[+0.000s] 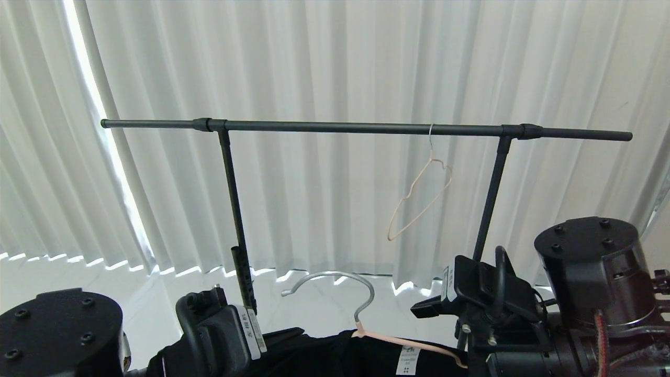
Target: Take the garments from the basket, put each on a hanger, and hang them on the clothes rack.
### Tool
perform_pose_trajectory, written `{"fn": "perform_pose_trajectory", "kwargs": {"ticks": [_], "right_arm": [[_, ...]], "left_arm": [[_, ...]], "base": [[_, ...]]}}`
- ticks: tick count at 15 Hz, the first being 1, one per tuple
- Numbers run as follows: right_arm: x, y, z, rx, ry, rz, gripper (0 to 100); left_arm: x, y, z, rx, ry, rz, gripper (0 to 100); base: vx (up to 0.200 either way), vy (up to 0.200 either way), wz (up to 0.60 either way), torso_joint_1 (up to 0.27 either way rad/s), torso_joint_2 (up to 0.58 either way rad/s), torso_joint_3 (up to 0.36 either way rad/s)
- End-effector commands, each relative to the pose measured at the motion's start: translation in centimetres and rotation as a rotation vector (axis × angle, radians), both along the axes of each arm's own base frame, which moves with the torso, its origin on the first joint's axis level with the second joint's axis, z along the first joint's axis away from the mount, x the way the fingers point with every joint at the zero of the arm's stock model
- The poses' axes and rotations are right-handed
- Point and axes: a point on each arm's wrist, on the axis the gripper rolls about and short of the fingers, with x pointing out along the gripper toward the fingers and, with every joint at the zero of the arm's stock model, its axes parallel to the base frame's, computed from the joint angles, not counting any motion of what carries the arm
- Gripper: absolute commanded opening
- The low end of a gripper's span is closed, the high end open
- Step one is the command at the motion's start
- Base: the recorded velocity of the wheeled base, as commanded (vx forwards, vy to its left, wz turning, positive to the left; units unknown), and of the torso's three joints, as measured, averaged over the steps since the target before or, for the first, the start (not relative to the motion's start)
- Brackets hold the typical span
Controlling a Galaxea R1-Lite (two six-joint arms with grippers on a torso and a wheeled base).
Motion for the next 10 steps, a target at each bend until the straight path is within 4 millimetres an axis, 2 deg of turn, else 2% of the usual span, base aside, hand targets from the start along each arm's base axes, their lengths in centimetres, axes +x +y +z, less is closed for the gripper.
{"fn": "perform_pose_trajectory", "kwargs": {"ticks": [1,2,10], "right_arm": [[0.2,-0.07,-0.14,-0.005,0.003,-0.008,100],[0.2,-0.07,-0.21,-0.009,0.003,-0.008,0],[0.34,0.02,-0.31,-0.019,-0.01,-0.028,0]], "left_arm": [[-0.01,0.01,0.03,-0.002,-0.001,0.0,0],[-0.01,0.01,0.03,-0.002,-0.001,0.0,0],[0.11,-0.13,0.26,-0.024,-0.022,0.0,0]], "base": [[0.0,0.0,0.0,0.0,0.0,0.0],[0.0,0.0,0.0,0.0,0.0,0.0],[0.0,0.0,0.0,0.0,0.0,0.0]]}}
